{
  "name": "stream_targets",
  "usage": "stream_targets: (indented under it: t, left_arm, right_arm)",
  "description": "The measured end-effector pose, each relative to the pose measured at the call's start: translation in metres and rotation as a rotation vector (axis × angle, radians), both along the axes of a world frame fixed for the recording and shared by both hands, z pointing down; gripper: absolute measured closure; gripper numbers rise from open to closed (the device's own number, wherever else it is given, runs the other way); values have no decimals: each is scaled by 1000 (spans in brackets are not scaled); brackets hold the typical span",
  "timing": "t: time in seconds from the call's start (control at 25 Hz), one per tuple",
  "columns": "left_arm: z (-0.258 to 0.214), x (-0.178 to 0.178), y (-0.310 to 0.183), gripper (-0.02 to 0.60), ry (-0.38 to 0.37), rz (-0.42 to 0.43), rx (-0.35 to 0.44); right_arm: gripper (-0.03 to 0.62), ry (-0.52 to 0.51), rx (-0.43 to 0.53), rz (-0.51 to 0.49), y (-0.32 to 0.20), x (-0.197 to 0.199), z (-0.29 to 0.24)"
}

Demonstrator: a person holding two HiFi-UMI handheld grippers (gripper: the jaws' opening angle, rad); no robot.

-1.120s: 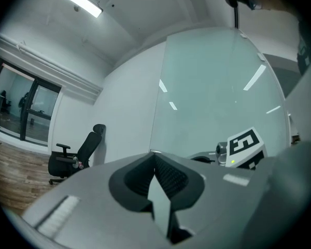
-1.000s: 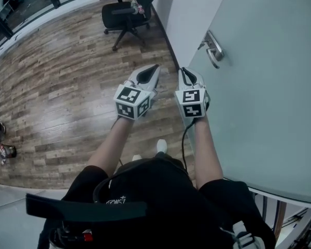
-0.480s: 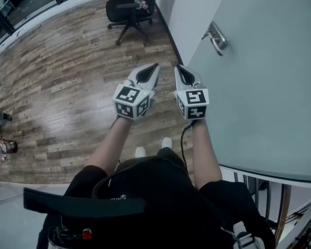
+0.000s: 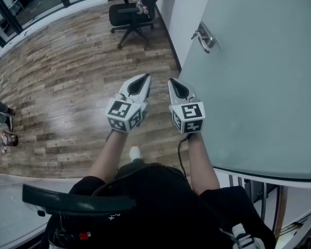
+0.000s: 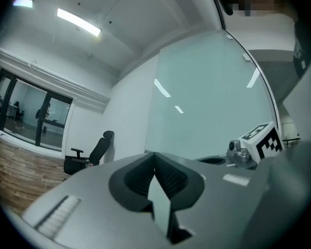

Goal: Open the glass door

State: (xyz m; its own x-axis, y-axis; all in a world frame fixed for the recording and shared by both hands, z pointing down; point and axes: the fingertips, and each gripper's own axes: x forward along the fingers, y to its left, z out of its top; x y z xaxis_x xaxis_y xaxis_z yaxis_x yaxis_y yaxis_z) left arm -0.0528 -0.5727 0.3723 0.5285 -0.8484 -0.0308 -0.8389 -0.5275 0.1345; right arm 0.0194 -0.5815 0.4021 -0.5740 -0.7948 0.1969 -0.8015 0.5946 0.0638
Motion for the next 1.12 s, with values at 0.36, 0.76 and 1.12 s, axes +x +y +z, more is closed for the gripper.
stream_targets:
  t: [0.36, 0.76, 1.12]
  left_arm:
    - [5, 39, 64, 583, 6, -74, -2]
    - [-2, 61, 100, 583, -9, -63, 25]
    - [-8, 61, 113, 583, 6, 3, 32]
  right_arm:
    - [591, -45, -11, -40, 58, 49, -3]
    - [592, -75, 10, -36, 90, 68, -12]
    - [592, -51, 45, 45, 112, 81, -29]
